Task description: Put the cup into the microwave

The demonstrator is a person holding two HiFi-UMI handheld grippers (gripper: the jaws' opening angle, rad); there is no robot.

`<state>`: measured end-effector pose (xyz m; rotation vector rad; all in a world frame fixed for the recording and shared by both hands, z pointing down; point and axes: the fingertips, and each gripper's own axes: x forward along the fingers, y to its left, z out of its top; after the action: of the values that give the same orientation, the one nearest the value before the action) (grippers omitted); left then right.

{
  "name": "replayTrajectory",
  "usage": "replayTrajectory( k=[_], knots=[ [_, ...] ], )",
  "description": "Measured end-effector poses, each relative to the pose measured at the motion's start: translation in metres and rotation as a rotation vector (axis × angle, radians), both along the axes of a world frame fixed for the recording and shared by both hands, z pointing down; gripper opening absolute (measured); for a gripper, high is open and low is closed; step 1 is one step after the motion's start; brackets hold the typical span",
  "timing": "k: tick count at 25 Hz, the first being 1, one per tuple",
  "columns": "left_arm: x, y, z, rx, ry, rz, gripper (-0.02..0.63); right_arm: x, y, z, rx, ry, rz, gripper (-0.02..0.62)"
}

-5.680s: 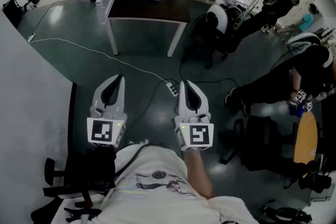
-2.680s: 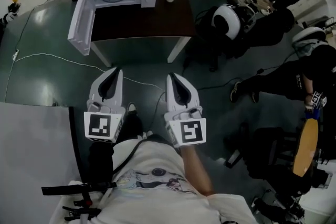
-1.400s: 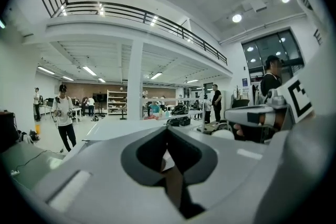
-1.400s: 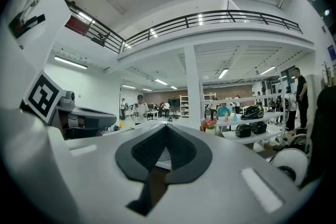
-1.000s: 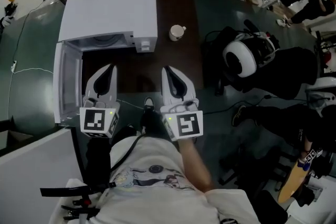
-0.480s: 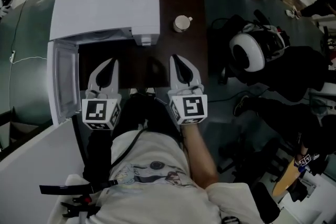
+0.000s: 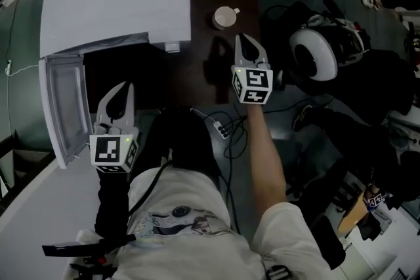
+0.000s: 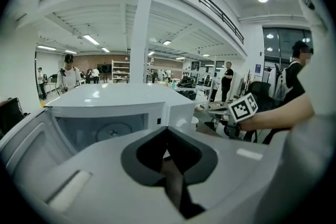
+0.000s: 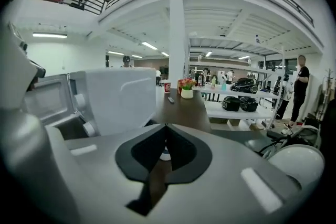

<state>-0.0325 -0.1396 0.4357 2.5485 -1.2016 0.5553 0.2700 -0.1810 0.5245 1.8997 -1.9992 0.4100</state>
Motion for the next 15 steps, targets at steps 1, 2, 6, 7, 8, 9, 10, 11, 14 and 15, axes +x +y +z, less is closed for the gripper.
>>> replayTrajectory(
  k=[1, 2, 6, 7, 8, 9, 10, 11, 14, 15],
  knots=[
    [0.001, 0.001, 0.002, -0.004, -0.006, 0.001, -0.003, 0.008, -0.008, 0.008, -0.014, 0.012, -0.002, 0.002],
    [0.002, 0.002, 0.003, -0.01, -0.01, 0.003, -0.003, 0.016, -0.014, 0.015, -0.027, 0.023, -0.005, 0.002],
    [0.006, 0.006, 0.008, -0.035, -0.025, 0.011, -0.003, 0.036, -0.034, 0.033, -0.043, -0.009, -0.002, 0.026],
    [0.007, 0.007, 0.009, -0.04, -0.028, 0.012, -0.003, 0.037, -0.038, 0.035, -0.04, -0.037, -0.014, 0.075],
    [0.008, 0.007, 0.01, -0.044, -0.031, 0.013, -0.003, 0.034, -0.04, 0.037, -0.038, -0.065, -0.032, 0.116],
    [0.008, 0.007, 0.01, -0.048, -0.034, 0.014, -0.003, 0.029, -0.043, 0.038, -0.038, -0.088, -0.055, 0.166],
    [0.009, 0.007, 0.011, -0.051, -0.037, 0.015, -0.003, 0.023, -0.044, 0.041, -0.041, -0.108, -0.078, 0.216],
    [0.01, 0.007, 0.012, -0.056, -0.039, 0.015, -0.003, 0.017, -0.046, 0.045, -0.05, -0.124, -0.098, 0.266],
    [0.012, 0.009, 0.015, -0.068, -0.047, 0.015, -0.003, 0.003, -0.052, 0.063, -0.092, -0.16, -0.126, 0.39],
    [0.011, 0.01, 0.015, -0.071, -0.049, 0.015, -0.003, -0.001, -0.055, 0.07, -0.106, -0.164, -0.13, 0.421]
  ],
)
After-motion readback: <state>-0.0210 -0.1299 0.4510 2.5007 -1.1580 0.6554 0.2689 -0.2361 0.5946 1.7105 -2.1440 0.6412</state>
